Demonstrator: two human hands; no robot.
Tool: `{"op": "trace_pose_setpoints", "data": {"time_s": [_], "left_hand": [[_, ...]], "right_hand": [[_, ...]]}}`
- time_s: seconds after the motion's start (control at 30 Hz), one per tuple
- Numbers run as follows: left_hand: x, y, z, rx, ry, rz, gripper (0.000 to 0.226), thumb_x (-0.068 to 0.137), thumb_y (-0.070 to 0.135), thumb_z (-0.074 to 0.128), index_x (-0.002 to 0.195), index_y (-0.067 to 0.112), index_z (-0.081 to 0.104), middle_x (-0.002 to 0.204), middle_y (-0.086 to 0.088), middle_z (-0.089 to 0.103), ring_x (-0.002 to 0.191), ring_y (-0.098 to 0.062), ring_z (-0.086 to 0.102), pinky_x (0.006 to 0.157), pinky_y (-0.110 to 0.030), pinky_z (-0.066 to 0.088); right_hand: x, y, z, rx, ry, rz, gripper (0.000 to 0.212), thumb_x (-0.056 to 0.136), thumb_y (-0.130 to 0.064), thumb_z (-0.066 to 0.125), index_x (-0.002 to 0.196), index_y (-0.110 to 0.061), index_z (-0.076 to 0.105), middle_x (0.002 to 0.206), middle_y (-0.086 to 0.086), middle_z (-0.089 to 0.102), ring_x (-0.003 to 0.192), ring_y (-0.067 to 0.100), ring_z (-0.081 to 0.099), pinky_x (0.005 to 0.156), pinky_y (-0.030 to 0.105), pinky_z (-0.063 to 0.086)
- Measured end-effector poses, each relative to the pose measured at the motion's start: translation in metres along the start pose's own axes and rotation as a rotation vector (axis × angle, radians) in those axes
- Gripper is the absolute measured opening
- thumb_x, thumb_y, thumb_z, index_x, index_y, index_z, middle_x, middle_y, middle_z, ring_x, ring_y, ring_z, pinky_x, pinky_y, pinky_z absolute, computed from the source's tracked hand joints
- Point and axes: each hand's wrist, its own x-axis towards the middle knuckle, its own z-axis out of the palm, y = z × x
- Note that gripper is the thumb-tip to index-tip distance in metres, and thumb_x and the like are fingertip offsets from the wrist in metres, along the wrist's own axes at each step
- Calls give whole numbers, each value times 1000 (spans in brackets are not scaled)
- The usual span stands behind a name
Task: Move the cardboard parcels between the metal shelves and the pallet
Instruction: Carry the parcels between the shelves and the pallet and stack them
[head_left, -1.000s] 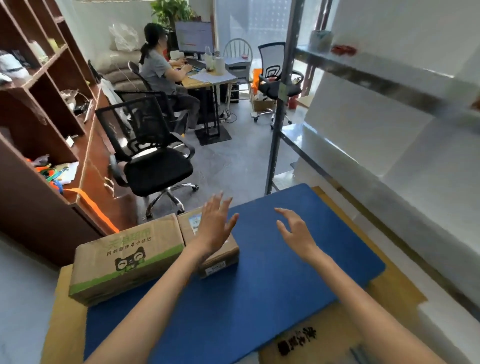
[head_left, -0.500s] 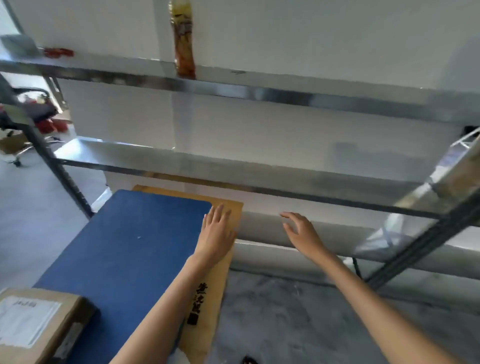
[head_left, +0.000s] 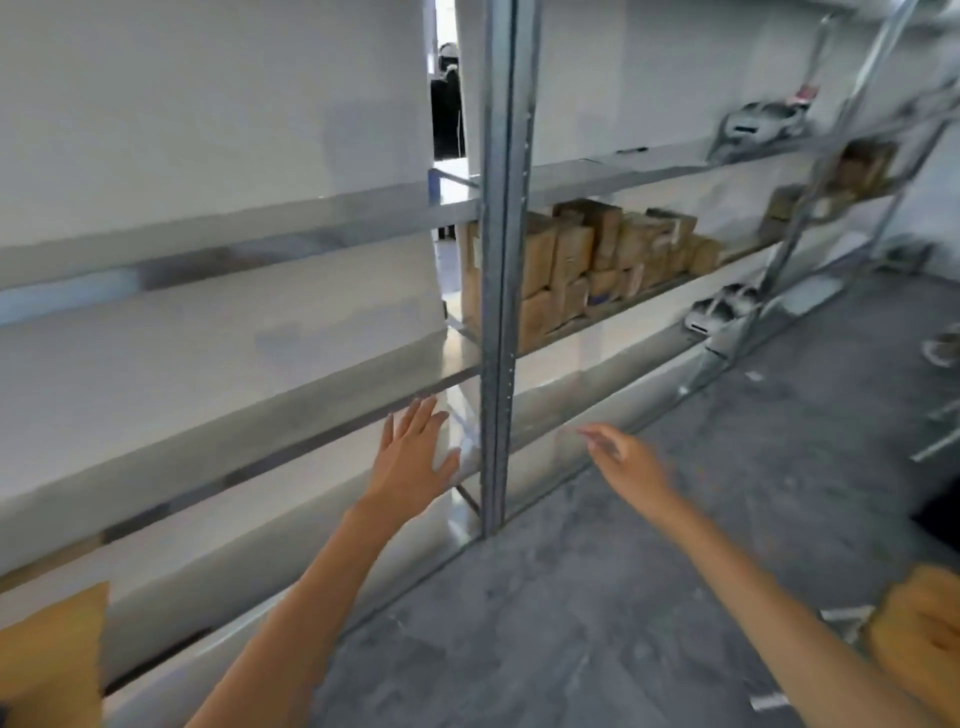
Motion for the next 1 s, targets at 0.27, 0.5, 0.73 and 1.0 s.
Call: {"op": "trace_pose_setpoints", "data": {"time_s": [0.27,0.5,0.73,1.0], "left_hand": [[141,168,59,-76,-92,171,57,99,43,41,149,20,26,162,0,9,149,-18,1,120,-42,-1],[236,257,99,-19,-113,356,67,97,57,24,153,20,18,162,2,5,149,-15,-3,121,-42,-1],[345,279,144,-66,-158,379,69,96,60,26,152,20,22,161,0,11,149,-17,3,120,-38,3],[490,291,177,-155,-161,324,53,99,48,37,145,21,35,152,4,35,140,-15,32,114,-33,27]], "right_hand": [[32,115,-180,-32,244,95,20,94,-9,53,106,-17,67,103,-1,70,100,13,63,91,26,45],[66,173,-221,36,275,175,24,94,-8,49,109,-17,66,104,-10,67,98,4,60,80,2,39],[133,232,-244,49,279,203,25,93,-2,50,109,-14,65,104,-6,64,96,7,57,76,0,38],[250,291,-311,27,368,231,23,91,3,52,104,-9,67,99,-2,67,97,16,63,77,0,38]]}}
